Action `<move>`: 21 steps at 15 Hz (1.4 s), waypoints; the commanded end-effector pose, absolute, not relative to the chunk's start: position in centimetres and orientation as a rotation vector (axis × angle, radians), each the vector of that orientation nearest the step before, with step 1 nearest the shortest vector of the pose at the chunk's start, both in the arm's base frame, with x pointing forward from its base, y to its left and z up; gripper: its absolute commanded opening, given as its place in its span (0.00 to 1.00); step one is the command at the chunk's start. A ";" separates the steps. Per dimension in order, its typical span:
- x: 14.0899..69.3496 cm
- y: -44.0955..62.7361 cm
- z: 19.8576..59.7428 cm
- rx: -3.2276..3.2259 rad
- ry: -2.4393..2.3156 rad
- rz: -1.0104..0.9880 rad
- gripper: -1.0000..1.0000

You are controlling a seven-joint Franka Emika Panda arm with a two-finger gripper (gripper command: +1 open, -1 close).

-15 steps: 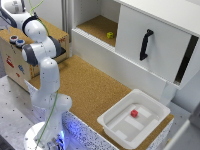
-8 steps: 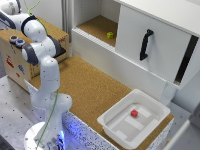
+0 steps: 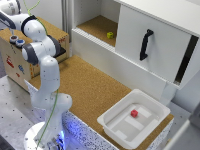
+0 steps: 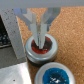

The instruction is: Turn on the red led light

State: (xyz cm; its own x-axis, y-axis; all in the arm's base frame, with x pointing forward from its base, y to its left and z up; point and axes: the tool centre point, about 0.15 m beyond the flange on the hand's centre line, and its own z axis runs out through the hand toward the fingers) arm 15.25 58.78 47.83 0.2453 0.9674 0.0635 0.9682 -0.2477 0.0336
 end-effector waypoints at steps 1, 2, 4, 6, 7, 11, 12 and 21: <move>17.8 63.5 47.3 -2.597 -1.966 0.184 0.00; 17.9 63.6 47.0 -2.627 -1.978 0.168 0.00; 18.4 63.9 46.4 -2.651 -1.964 0.159 0.00; 18.6 63.9 45.4 -2.669 -1.955 0.181 0.00; 18.4 63.8 45.1 -2.669 -1.965 0.189 0.00; 15.4 62.7 50.5 -2.665 -1.996 0.094 0.00; 14.9 62.3 53.0 -2.666 -1.992 0.037 0.00; 17.6 58.5 55.7 -2.712 -1.728 0.044 1.00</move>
State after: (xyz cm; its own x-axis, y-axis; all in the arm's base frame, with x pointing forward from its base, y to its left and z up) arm 15.47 57.37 54.15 0.3550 0.9314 0.0809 0.9244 -0.3626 0.1180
